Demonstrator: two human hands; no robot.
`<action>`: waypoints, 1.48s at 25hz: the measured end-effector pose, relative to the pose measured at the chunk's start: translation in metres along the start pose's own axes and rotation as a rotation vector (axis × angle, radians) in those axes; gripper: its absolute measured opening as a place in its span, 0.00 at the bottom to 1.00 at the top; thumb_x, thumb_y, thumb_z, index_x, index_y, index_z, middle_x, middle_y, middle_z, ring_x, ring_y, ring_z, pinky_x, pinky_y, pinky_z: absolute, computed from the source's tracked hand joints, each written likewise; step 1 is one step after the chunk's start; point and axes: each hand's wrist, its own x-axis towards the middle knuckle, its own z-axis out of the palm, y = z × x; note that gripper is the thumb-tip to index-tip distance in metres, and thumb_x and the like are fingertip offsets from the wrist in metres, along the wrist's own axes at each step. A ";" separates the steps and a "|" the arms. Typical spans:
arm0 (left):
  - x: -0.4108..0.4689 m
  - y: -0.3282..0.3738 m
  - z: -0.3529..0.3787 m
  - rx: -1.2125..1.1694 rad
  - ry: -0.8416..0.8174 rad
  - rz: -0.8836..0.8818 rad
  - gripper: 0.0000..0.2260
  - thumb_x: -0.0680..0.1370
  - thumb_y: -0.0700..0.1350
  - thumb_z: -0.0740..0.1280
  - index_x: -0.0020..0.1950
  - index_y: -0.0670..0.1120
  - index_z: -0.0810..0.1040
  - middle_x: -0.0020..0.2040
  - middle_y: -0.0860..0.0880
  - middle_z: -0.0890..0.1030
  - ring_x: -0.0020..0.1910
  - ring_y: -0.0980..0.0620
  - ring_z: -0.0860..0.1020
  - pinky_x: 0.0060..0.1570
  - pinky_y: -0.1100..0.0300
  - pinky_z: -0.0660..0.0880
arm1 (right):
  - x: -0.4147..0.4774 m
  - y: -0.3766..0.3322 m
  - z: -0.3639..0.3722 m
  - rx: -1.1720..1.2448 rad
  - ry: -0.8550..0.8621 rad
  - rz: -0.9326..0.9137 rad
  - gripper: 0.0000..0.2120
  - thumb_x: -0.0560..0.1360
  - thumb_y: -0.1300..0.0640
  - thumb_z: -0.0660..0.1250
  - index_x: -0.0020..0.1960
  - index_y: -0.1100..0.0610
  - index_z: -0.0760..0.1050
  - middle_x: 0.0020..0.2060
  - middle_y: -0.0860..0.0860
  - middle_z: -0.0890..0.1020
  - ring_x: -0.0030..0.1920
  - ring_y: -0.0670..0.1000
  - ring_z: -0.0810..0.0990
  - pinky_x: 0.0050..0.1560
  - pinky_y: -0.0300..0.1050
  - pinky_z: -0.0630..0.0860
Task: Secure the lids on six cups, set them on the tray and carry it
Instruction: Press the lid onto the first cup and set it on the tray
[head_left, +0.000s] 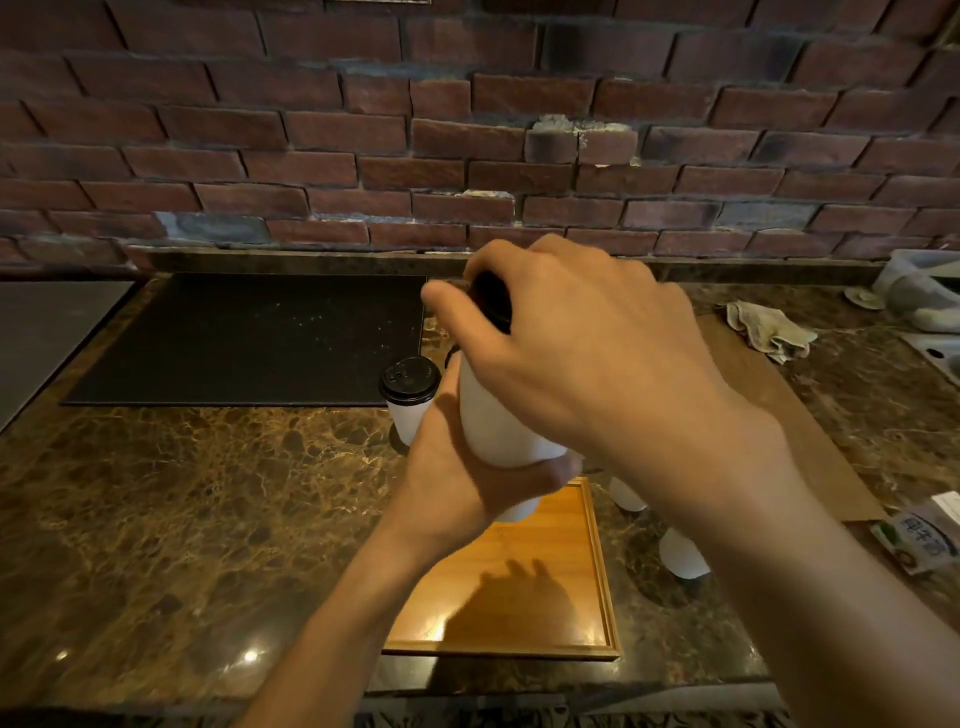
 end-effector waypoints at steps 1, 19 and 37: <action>0.000 -0.001 0.003 -0.002 0.028 0.016 0.37 0.56 0.53 0.78 0.62 0.51 0.71 0.51 0.59 0.82 0.51 0.61 0.80 0.39 0.69 0.77 | 0.001 -0.001 0.002 0.033 0.051 0.012 0.22 0.78 0.34 0.53 0.61 0.44 0.75 0.52 0.47 0.78 0.52 0.54 0.77 0.43 0.49 0.68; 0.014 0.011 -0.006 0.058 0.063 0.114 0.37 0.59 0.49 0.79 0.65 0.53 0.68 0.55 0.56 0.79 0.54 0.59 0.79 0.42 0.66 0.78 | 0.020 0.006 -0.005 0.355 0.158 -0.115 0.14 0.75 0.40 0.63 0.48 0.47 0.82 0.41 0.42 0.82 0.44 0.45 0.79 0.40 0.43 0.75; 0.014 0.019 -0.028 -0.079 -0.306 0.010 0.33 0.58 0.40 0.77 0.62 0.44 0.75 0.54 0.44 0.81 0.54 0.43 0.80 0.49 0.45 0.79 | 0.022 0.018 -0.044 0.659 -0.269 -0.545 0.14 0.77 0.51 0.67 0.60 0.54 0.78 0.52 0.44 0.80 0.51 0.40 0.79 0.48 0.35 0.75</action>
